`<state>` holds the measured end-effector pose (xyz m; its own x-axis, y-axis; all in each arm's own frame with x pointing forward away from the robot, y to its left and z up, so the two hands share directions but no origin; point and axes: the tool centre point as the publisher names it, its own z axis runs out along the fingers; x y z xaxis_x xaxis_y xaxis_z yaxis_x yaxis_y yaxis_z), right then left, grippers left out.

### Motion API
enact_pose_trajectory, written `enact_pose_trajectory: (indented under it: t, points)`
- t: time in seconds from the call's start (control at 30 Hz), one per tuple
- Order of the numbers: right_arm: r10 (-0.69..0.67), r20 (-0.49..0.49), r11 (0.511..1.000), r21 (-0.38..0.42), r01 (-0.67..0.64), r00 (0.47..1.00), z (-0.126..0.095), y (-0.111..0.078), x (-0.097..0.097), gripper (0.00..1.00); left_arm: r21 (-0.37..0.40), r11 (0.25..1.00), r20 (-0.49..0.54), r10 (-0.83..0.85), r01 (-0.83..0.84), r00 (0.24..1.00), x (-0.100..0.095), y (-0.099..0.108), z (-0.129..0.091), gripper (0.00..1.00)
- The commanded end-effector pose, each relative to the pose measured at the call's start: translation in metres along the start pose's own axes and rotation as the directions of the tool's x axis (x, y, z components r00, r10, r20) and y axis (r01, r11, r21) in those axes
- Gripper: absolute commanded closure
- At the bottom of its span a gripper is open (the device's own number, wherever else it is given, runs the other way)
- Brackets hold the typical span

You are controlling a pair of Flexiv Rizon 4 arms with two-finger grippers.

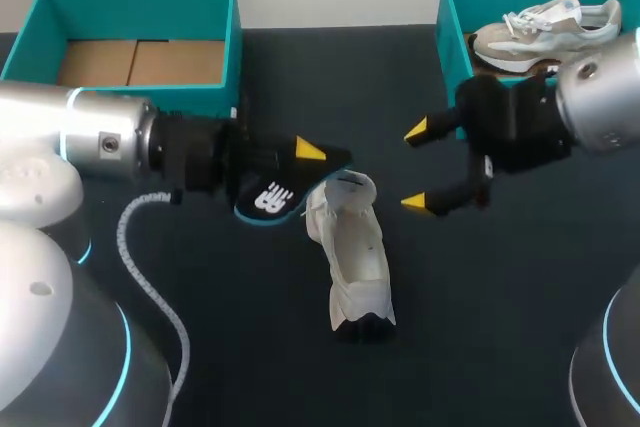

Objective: Take the shoe out of the shoebox, open the shoe tongue, remove and reinsert the insole, then place the shoe into the shoebox

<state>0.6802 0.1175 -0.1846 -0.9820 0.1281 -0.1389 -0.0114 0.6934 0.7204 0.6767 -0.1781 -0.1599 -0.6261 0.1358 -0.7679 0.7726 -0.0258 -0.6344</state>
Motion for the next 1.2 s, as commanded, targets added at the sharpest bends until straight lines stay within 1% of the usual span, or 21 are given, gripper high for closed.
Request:
enact_pose_trajectory:
  t: [0.03, 0.07, 0.1, 0.13, 0.17, 0.2, 0.23, 0.3, 0.33, 0.43, 0.47, 0.53, 0.57, 0.63, 0.67, 0.77, 0.87, 0.97, 1.2]
  points:
    - [-0.032, -0.082, 0.974, 0.223, 0.050, 0.996, 0.025, 0.004, -0.012, 0.00, 0.045, 0.999, 0.041, -0.013, 0.012, 0.999, 0.032, -0.007, 0.005, 1.00]
    - [-0.022, -0.101, 0.969, 0.242, 0.046, 0.995, 0.030, 0.000, -0.011, 0.00, 0.042, 0.999, 0.036, -0.011, 0.009, 0.999, 0.037, -0.009, 0.007, 1.00]
    - [-0.036, -0.092, 0.968, 0.246, 0.057, 0.995, 0.034, -0.002, -0.011, 0.00, 0.046, 0.999, 0.044, -0.010, 0.008, 0.999, 0.041, -0.010, 0.008, 1.00]
    - [-0.028, -0.116, 0.968, 0.243, 0.056, 0.993, 0.039, -0.005, -0.010, 0.00, 0.046, 0.999, 0.045, -0.012, 0.010, 0.999, 0.046, -0.011, 0.009, 1.00]
    - [-0.026, -0.130, 0.962, 0.267, 0.060, 0.991, 0.045, -0.008, -0.009, 0.00, 0.063, 0.998, 0.070, -0.026, 0.022, 0.997, 0.049, -0.012, 0.010, 1.00]
    - [-0.025, -0.141, 0.964, 0.259, 0.061, 0.990, 0.049, -0.010, -0.009, 0.00, 0.083, 0.996, 0.085, -0.046, 0.039, 0.995, 0.053, -0.014, 0.010, 1.00]
    - [-0.024, -0.148, 0.965, 0.255, 0.061, 0.989, 0.054, -0.014, -0.007, 0.00, 0.072, 0.996, 0.083, -0.052, 0.046, 0.995, 0.057, -0.014, 0.012, 1.00]
    - [-0.027, -0.162, 0.969, 0.237, 0.065, 0.986, 0.062, -0.018, -0.004, 0.00, 0.083, 0.995, 0.105, -0.071, 0.062, 0.992, 0.064, -0.017, 0.014, 1.00]
    - [-0.030, -0.155, 0.972, 0.227, 0.065, 0.988, 0.063, -0.019, -0.003, 0.00, 0.073, 0.995, 0.109, -0.071, 0.063, 0.991, 0.067, -0.019, 0.015, 1.00]
    - [-0.028, -0.146, 0.975, 0.214, 0.059, 0.989, 0.068, -0.024, 0.002, 0.00, 0.088, 0.992, 0.142, -0.098, 0.086, 0.985, 0.076, -0.023, 0.018, 1.00]
    - [-0.027, -0.147, 0.978, 0.202, 0.057, 0.989, 0.070, -0.026, 0.003, 0.00, 0.076, 0.994, 0.138, -0.093, 0.083, 0.986, 0.079, -0.024, 0.020, 1.00]
    - [-0.028, -0.152, 0.978, 0.202, 0.059, 0.988, 0.074, -0.029, 0.006, 0.00, 0.071, 0.994, 0.146, -0.098, 0.089, 0.984, 0.083, -0.024, 0.023, 1.00]
    - [-0.029, -0.162, 0.978, 0.201, 0.061, 0.986, 0.076, -0.030, 0.007, 0.00, 0.076, 0.992, 0.154, -0.108, 0.098, 0.982, 0.085, -0.024, 0.024, 1.00]
    - [-0.019, -0.172, 0.971, 0.231, 0.060, 0.985, 0.080, -0.032, 0.009, 0.00, 0.054, 0.993, 0.166, -0.108, 0.101, 0.980, 0.087, -0.023, 0.026, 1.00]
    - [-0.017, -0.175, 0.969, 0.240, 0.059, 0.985, 0.081, -0.033, 0.010, 0.00, 0.055, 0.992, 0.173, -0.119, 0.111, 0.978, 0.089, -0.021, 0.026, 1.00]
    - [-0.006, -0.168, 0.963, 0.263, 0.050, 0.986, 0.085, -0.037, 0.014, 0.00, 0.044, 0.991, 0.183, -0.131, 0.125, 0.974, 0.092, -0.019, 0.027, 1.00]
    - [0.031, -0.138, 0.954, 0.298, 0.011, 0.990, 0.089, -0.042, 0.018, 0.00, 0.020, 0.991, 0.191, -0.134, 0.132, 0.972, 0.095, -0.017, 0.027, 1.00]
    - [0.031, -0.138, 0.954, 0.298, 0.011, 0.990, 0.089, -0.042, 0.018, 0.00, -0.009, 0.990, 0.190, -0.139, 0.143, 0.972, 0.096, -0.015, 0.026, 1.00]
    - [0.031, -0.138, 0.954, 0.298, 0.011, 0.990, 0.089, -0.042, 0.018, 0.00, -0.009, 0.990, 0.189, -0.140, 0.144, 0.972, 0.096, -0.014, 0.026, 1.00]
